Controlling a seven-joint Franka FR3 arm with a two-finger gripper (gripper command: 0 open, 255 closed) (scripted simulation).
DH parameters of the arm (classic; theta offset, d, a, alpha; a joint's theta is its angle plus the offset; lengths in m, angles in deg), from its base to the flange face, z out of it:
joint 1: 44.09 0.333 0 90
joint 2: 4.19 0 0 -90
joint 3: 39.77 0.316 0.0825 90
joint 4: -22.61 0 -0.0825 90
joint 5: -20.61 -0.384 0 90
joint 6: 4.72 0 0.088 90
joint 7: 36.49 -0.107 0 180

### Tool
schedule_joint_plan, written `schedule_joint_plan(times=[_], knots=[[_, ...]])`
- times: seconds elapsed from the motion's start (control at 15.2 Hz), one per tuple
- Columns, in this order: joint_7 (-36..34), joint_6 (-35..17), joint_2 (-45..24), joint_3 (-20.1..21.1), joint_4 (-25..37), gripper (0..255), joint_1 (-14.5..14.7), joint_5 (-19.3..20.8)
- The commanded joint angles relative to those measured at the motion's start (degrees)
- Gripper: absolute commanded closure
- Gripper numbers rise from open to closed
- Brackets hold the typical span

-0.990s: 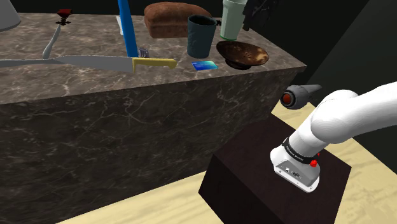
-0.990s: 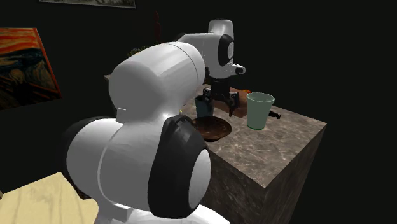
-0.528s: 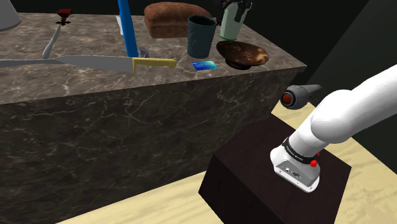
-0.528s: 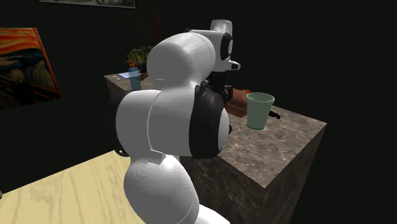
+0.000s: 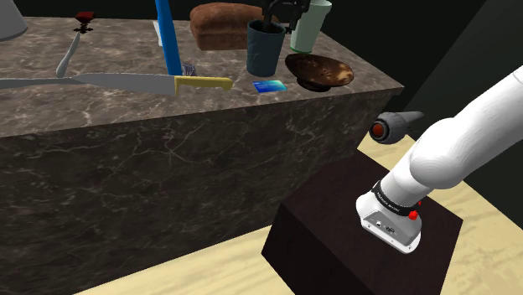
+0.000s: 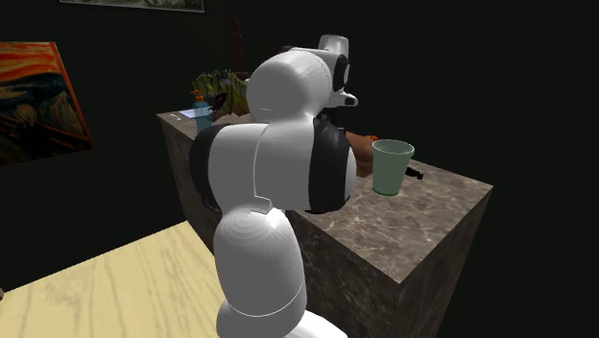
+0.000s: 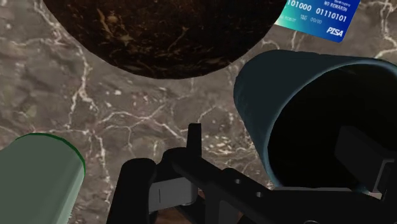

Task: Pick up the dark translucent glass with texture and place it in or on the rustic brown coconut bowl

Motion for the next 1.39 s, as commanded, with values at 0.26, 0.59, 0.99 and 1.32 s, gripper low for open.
schedule_joint_plan(times=[0.26,0.59,0.99,1.32], knots=[[0.2,-3.6,0.5,0.1,-4.1,0,0.1,-0.2],[0.2,-3.6,0.5,0.1,-4.1,0,0.1,-0.2],[0.2,-3.6,0.5,0.1,-4.1,255,0.1,-0.2],[0.2,-3.6,0.5,0.1,-4.1,255,0.1,-0.2]])
